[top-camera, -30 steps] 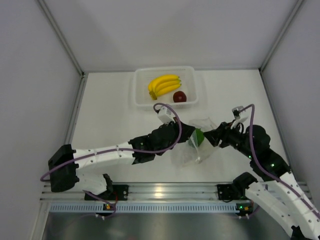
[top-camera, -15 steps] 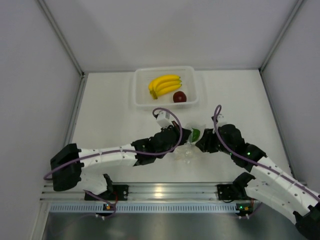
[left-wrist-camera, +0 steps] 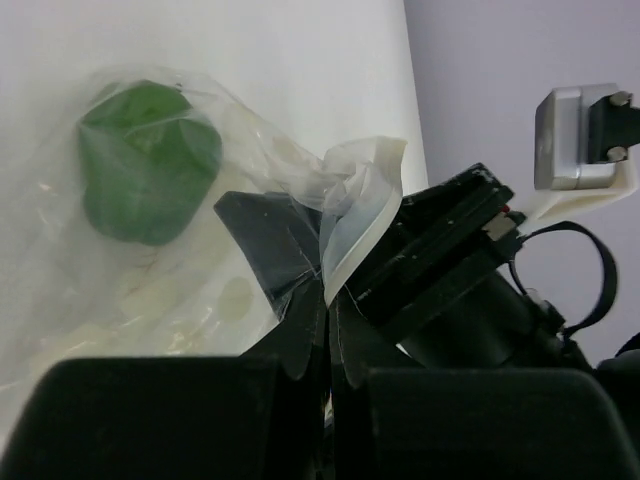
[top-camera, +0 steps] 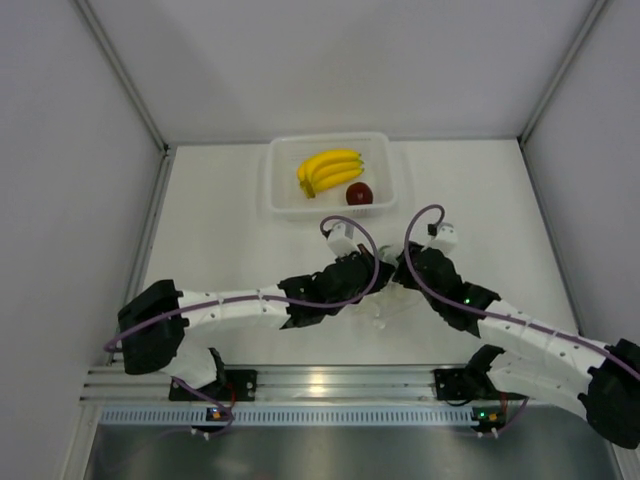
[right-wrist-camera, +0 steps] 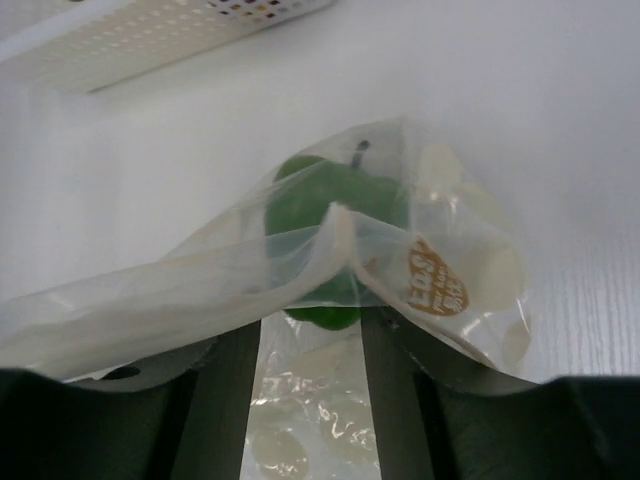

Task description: Open the zip-top bag and remove the fake food

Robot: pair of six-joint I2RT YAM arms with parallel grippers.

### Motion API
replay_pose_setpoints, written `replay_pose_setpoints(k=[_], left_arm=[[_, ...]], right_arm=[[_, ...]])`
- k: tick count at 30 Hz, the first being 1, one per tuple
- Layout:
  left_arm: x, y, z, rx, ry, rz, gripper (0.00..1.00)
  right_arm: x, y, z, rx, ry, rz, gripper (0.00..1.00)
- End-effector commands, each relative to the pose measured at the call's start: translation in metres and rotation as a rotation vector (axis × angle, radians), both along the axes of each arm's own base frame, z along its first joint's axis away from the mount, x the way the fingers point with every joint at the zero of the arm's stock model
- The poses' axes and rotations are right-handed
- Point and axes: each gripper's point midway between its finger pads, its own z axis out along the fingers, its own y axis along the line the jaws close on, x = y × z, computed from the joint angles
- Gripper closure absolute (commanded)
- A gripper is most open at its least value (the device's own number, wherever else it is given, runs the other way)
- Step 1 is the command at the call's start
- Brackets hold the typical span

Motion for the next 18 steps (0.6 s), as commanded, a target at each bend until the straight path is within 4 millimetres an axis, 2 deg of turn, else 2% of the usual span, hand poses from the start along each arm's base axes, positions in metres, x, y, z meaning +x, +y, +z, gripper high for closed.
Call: replay_pose_setpoints(k=[1,3,5,8,9,10,12,13,14,16,17,18], left_arm=[[0.0,-0.011,0.025,-0.106,-0.005,0.018,1.0],[-0.001,-0.014,0.026,-0.109,-0.006,0.01,1.0],[-0.001,-0.016,0.027,-0.11,-0.005,0.004,1.0],[-0.003,-0.019,0.025,-0.1,-0.007,-0.016,1.0],[-0.004,-0.02,0.024,-0.095,-0.007,-0.028,1.0],[-0.005,-0.021,0.021,-0.089,-0.006,-0.032,1.0],[-0.006,-0.018,0.018,-0.082,-0.003,-0.033,1.0],[-0.007,-0.012,0.014,-0.075,-0.002,-0.027,1.0],[-0.007,-0.008,0.011,-0.072,0.003,-0.023,1.0],[-0.007,0.003,0.012,-0.078,-0.003,0.002,1.0],[-0.008,0.012,-0.001,-0.056,0.008,0.016,1.0],[-0.008,0.018,-0.003,-0.052,0.008,0.027,1.0]], right_arm=[[0.029,-0.012,0.011,0.063,-0.116,-0.197,0.52],[0.034,-0.015,0.01,0.061,-0.152,-0.221,0.52],[0.042,-0.006,0.013,0.087,-0.199,-0.19,0.51],[0.054,0.012,0.015,0.023,-0.216,-0.061,0.44],[0.058,0.024,0.023,0.033,-0.215,-0.01,0.43],[0.06,0.027,0.012,-0.002,-0.181,0.017,0.43],[0.061,0.04,0.014,-0.004,-0.184,0.094,0.43],[0.06,0.047,0.012,-0.001,-0.187,0.129,0.43],[0.063,0.054,0.022,0.02,-0.232,0.159,0.42],[0.061,0.067,0.019,0.031,-0.234,0.225,0.38],[0.062,0.07,0.017,0.015,-0.233,0.246,0.37],[0.065,0.076,0.019,0.01,-0.231,0.27,0.37]])
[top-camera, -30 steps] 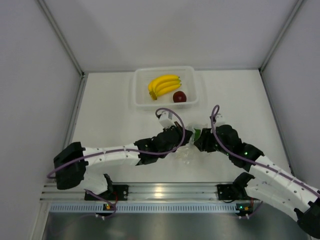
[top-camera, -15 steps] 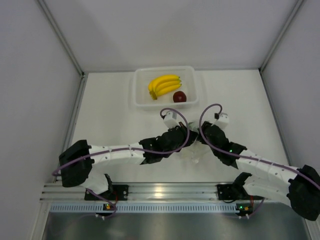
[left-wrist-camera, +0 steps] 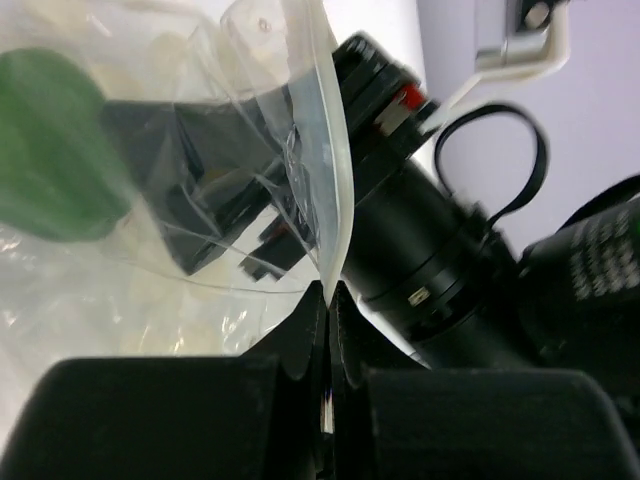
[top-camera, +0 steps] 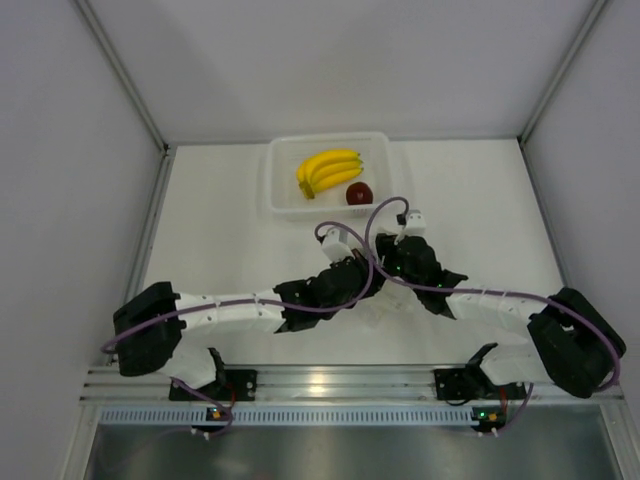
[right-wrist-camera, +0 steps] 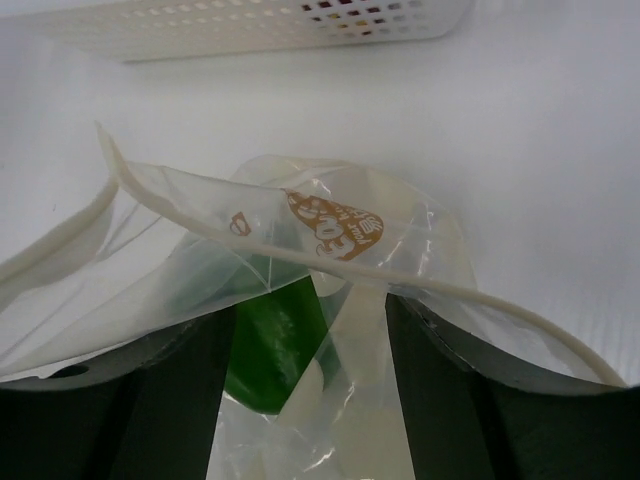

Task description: Open the zip-top bag and remove the fake food

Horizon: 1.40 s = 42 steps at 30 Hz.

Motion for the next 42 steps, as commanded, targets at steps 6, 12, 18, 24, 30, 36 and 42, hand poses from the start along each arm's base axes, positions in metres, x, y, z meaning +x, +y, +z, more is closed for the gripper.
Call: replay_pose_setpoints(k=[6,12,18,24,30,36,42], left_arm=[[0.0,0.067,-0.011,-0.037,-0.004,0.118,1.0],[-0.003,0.101,-0.008,-0.061,-0.037,0.173,1.0],[-0.002,0.117,-0.013,-0.09,-0.03,0.224,1.0],[-0.004,0.131,-0.009,-0.106,-0.051,0.239,1.0],[-0.004,0.155,-0.02,-0.125,-0.05,0.284,1.0],[-0.003,0.171,-0.029,-0.115,-0.042,0.308,1.0],[-0.001,0.178,-0.032,-0.118,-0.036,0.307,1.0]], right_arm=[[0.011,0.041,0.026,0.069,-0.052,0.158,0.45],[-0.009,0.072,0.053,0.142,-0.03,0.267,0.57],[-0.028,0.125,0.068,0.056,-0.087,0.353,0.55],[0.0,0.13,0.042,-0.107,-0.124,0.289,0.53],[0.012,0.142,0.013,-0.139,-0.132,0.33,0.56],[0.022,0.15,-0.004,-0.205,-0.13,0.353,0.37],[0.031,0.156,-0.019,-0.296,-0.112,0.389,0.26]])
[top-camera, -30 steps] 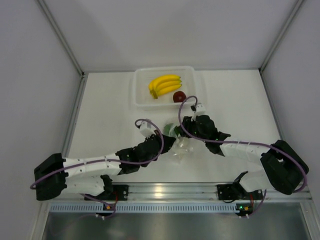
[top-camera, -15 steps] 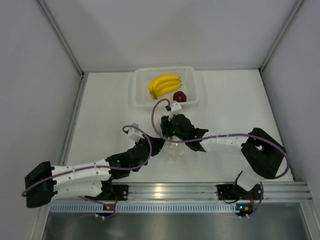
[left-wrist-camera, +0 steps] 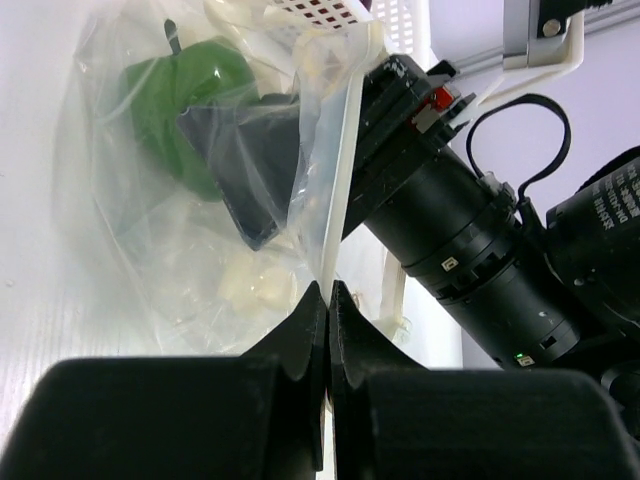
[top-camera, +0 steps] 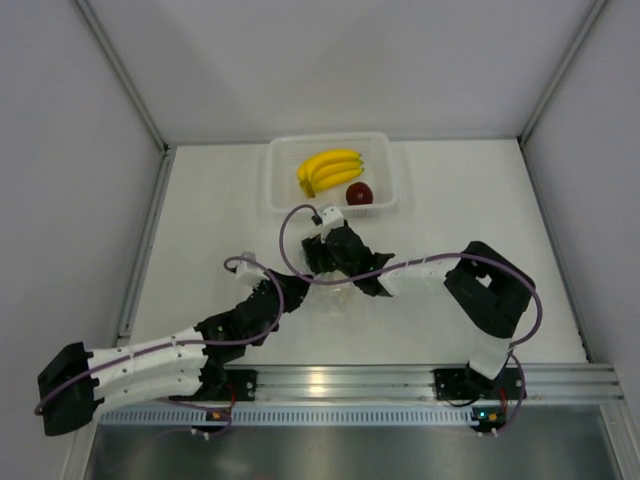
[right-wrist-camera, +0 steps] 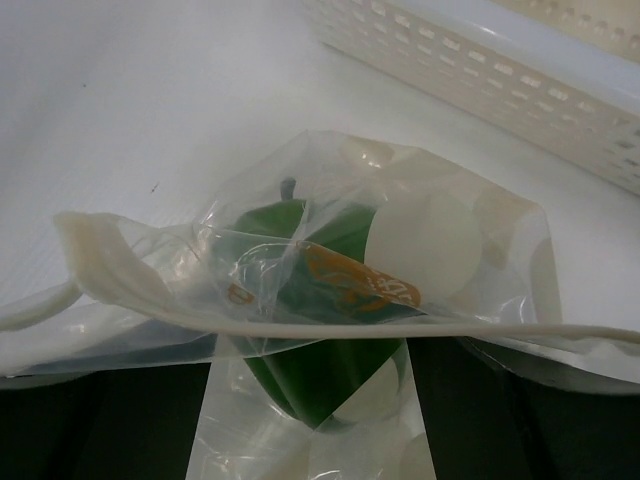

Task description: Open the zip-top bag and remove the fake food

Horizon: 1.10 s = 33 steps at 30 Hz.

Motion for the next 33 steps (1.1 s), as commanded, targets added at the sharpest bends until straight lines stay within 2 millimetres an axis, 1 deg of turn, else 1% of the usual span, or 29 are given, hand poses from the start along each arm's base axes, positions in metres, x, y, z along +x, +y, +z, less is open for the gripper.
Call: replay_pose_setpoints(k=[1,2,3,5,6,7,8,9,10,11,12,14,15,17,18,19,20,21,22,23,24,25,26,27,28,29,31,32,33], left_arm=[[-0.001,0.004,-0.004,-0.01,0.007,-0.005,1.0],[0.001,0.005,-0.004,-0.01,0.008,-0.004,1.0],[0.001,0.005,-0.003,-0.013,0.008,-0.007,1.0],[0.002,0.006,-0.004,-0.014,0.013,-0.013,1.0],[0.002,0.007,-0.006,-0.01,0.018,-0.017,1.0],[0.002,0.006,-0.007,-0.01,0.021,-0.026,1.0],[0.003,0.007,-0.009,-0.006,0.025,-0.026,1.0],[0.003,0.007,-0.01,-0.002,0.029,-0.031,1.0],[0.004,0.008,-0.011,0.0,0.03,-0.031,1.0],[0.004,0.008,-0.013,-0.001,0.037,-0.036,1.0],[0.003,0.009,-0.016,0.0,0.041,-0.037,1.0],[0.004,0.01,-0.016,-0.004,0.041,-0.033,1.0],[0.003,0.011,-0.017,-0.003,0.042,-0.033,1.0],[0.003,0.012,-0.016,-0.004,0.035,-0.037,1.0],[0.003,0.013,-0.015,-0.007,0.031,-0.034,1.0],[0.003,0.014,-0.015,-0.003,0.029,-0.034,1.0],[0.003,0.016,-0.015,-0.001,0.028,-0.03,1.0],[0.004,0.018,-0.015,0.009,0.024,-0.024,1.0],[0.005,0.018,-0.013,0.011,0.018,-0.02,1.0],[0.006,0.02,-0.013,0.018,0.016,-0.012,1.0],[0.007,0.023,-0.013,0.033,0.009,-0.002,1.0],[0.009,0.024,-0.011,0.037,0.003,0.007,1.0],[0.01,0.024,-0.011,0.047,-0.001,0.011,1.0],[0.012,0.027,-0.009,0.066,-0.013,0.025,1.0],[0.014,0.028,-0.009,0.08,-0.018,0.028,1.0],[0.016,0.028,-0.004,0.086,-0.031,0.034,1.0],[0.019,0.029,-0.002,0.13,-0.051,0.038,1.0],[0.02,0.028,0.005,0.155,-0.075,0.028,1.0],[0.021,0.027,0.009,0.167,-0.087,0.024,1.0]], right_arm=[[0.012,0.009,-0.005,-0.058,-0.014,0.028,0.25],[0.013,0.015,-0.005,-0.054,0.0,0.05,0.24],[0.013,0.016,-0.014,-0.064,0.02,0.064,0.22],[0.016,0.022,-0.017,-0.055,0.037,0.084,0.21],[0.016,0.023,-0.024,-0.061,0.051,0.093,0.19],[0.016,0.025,-0.027,-0.06,0.059,0.103,0.18],[0.018,0.031,-0.024,-0.043,0.067,0.123,0.16],[0.017,0.031,-0.035,-0.064,0.09,0.138,0.13],[0.019,0.034,-0.036,-0.067,0.097,0.147,0.13],[0.023,0.039,-0.032,-0.056,0.094,0.154,0.12],[0.022,0.041,-0.04,-0.066,0.11,0.162,0.11],[0.029,0.043,-0.04,-0.057,0.106,0.145,0.11],[0.031,0.044,-0.044,-0.057,0.11,0.142,0.12],[0.036,0.045,-0.043,-0.043,0.108,0.129,0.13],[0.037,0.044,-0.044,-0.046,0.106,0.119,0.19],[0.039,0.046,-0.039,-0.026,0.095,0.111,0.26],[0.038,0.042,-0.033,-0.015,0.083,0.1,0.32],[0.038,0.041,-0.026,0.003,0.071,0.091,0.45],[0.037,0.039,-0.019,0.02,0.066,0.082,0.5],[0.032,0.035,-0.005,0.041,0.049,0.08,0.56],[0.029,0.034,0.002,0.051,0.045,0.078,0.58],[0.022,0.032,0.005,0.048,0.046,0.082,0.59],[0.02,0.025,0.015,0.034,0.042,0.057,0.59],[0.015,0.024,0.02,0.03,0.042,0.048,0.59],[0.007,0.024,0.02,0.022,0.053,0.045,0.59],[0.002,0.018,0.026,0.008,0.061,0.029,0.59],[-0.011,0.018,0.028,0.01,0.097,0.023,0.59],[-0.018,0.012,0.026,-0.012,0.124,0.018,0.59],[-0.022,0.011,0.026,-0.01,0.138,0.01,0.59]])
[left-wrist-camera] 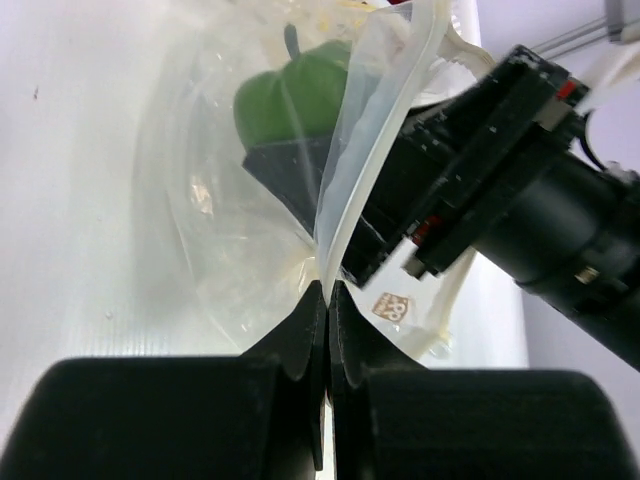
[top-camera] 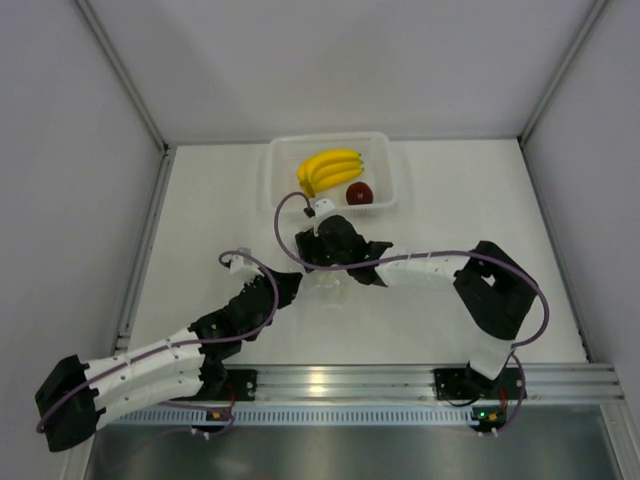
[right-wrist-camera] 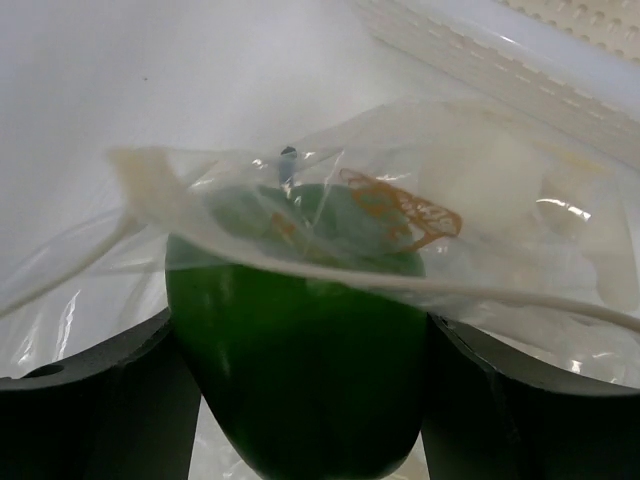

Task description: Open the zip-top bag and remove the fake food

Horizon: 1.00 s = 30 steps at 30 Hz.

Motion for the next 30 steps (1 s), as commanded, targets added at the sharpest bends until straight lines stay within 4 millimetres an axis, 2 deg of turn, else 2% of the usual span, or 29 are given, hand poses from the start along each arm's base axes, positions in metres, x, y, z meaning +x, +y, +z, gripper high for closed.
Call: replay_pose_setpoints(k=[1,2,4,6,9,12,13,14,17,18,19,21,26,29,30], left_arm=[[0.01,-0.002,0.028,0.066,-0.084,0.002,1.0],[0.011,-0.003,0.036,0.063,-0.098,-0.004,1.0],[0.013,-0.001,0.043,0.085,-0.126,0.002,1.0],[0.015,0.003,0.049,0.095,-0.143,0.018,1.0],[0.017,0.012,0.05,0.117,-0.144,0.056,1.0],[0.017,0.017,0.042,0.15,-0.131,0.075,1.0],[0.017,0.018,0.039,0.156,-0.124,0.076,1.0],[0.017,0.017,0.036,0.151,-0.117,0.075,1.0],[0.015,0.016,0.027,0.141,-0.093,0.069,1.0],[0.013,0.012,0.024,0.143,-0.083,0.05,1.0],[0.013,0.01,0.024,0.14,-0.08,0.041,1.0],[0.009,0.002,0.022,0.122,-0.065,0.002,1.0],[0.0,-0.01,0.019,0.067,-0.036,-0.06,1.0],[-0.009,-0.022,0.028,0.021,-0.052,-0.117,1.0],[-0.011,-0.024,0.029,0.015,-0.054,-0.129,1.0]], right_arm=[[-0.024,-0.007,0.012,-0.018,0.048,-0.034,0.59],[-0.028,-0.008,0.013,-0.023,0.05,-0.031,0.6],[-0.047,-0.013,0.001,-0.077,0.076,-0.01,0.6],[-0.058,-0.015,0.005,-0.063,0.081,0.0,0.6],[-0.082,-0.017,0.01,-0.031,0.092,0.045,0.59],[-0.105,-0.021,0.017,-0.009,0.086,0.098,0.59],[-0.108,-0.02,0.03,0.028,0.068,0.109,0.59],[-0.113,-0.023,0.031,0.031,0.069,0.122,0.58],[-0.126,-0.015,0.054,0.139,0.022,0.208,0.58],[-0.13,-0.017,0.052,0.151,0.017,0.223,0.58],[-0.133,-0.017,0.063,0.188,0.002,0.239,0.58],[-0.132,-0.016,0.075,0.231,-0.03,0.242,0.59],[-0.103,-0.031,0.091,0.237,-0.13,0.08,0.59],[-0.093,-0.028,0.096,0.222,-0.182,0.06,0.6],[-0.092,-0.023,0.105,0.264,-0.203,0.07,0.6]])
